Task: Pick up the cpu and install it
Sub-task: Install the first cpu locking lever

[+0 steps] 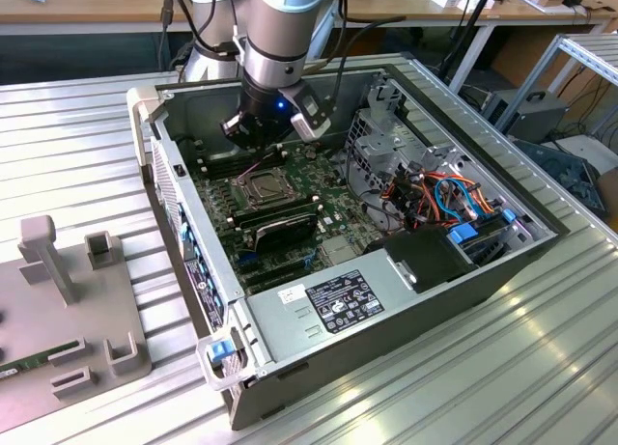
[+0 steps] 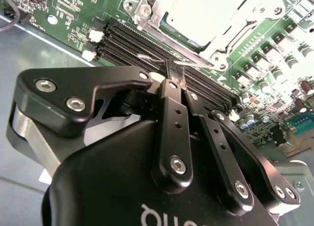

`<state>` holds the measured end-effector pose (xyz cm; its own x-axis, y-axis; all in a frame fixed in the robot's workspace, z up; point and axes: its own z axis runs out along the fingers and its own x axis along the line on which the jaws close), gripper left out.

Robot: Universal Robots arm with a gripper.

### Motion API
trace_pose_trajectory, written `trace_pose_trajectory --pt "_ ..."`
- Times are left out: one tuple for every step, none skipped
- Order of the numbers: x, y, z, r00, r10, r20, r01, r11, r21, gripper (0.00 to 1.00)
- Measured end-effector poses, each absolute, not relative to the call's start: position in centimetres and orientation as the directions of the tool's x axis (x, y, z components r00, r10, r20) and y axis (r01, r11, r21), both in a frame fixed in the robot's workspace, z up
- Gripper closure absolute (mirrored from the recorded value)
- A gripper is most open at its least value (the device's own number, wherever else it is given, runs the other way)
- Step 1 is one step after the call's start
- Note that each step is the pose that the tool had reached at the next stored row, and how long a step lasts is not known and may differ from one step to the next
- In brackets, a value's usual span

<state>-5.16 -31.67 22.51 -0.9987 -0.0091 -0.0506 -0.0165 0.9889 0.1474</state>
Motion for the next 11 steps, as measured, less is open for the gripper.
trace_pose_trajectory --pt "-5.13 -31.67 22.47 -0.999 -0.009 -0.051 -0.017 0.989 0.147 0.89" --pt "-5.06 -31.67 22.38 -0.999 -0.009 -0.05 -0.016 0.989 0.147 0.89" --pt "-5.02 -31.67 22.32 -0.999 -0.009 -0.05 -0.016 0.989 0.147 0.89" --pt "-4.93 -31.67 22.23 -0.999 -0.009 -0.05 -0.016 0.989 0.147 0.89" --pt "-4.88 -31.67 22.19 -0.999 -0.009 -0.05 -0.016 0.989 0.147 0.89" --pt "-4.83 -31.67 22.15 -0.999 -0.009 -0.05 -0.016 0.989 0.147 0.89" --pt "-4.78 -31.67 22.11 -0.999 -0.009 -0.05 -0.016 0.989 0.147 0.89" --pt "-4.74 -31.67 22.07 -0.999 -0.009 -0.05 -0.017 0.989 0.147 0.89" --pt "-4.7 -31.67 21.98 -0.999 -0.009 -0.05 -0.016 0.989 0.147 0.89" --pt "-4.69 -31.67 21.91 -0.999 -0.009 -0.051 -0.016 0.989 0.147 0.89" --pt "-4.68 -31.67 21.82 -0.999 -0.009 -0.051 -0.016 0.989 0.147 0.89"
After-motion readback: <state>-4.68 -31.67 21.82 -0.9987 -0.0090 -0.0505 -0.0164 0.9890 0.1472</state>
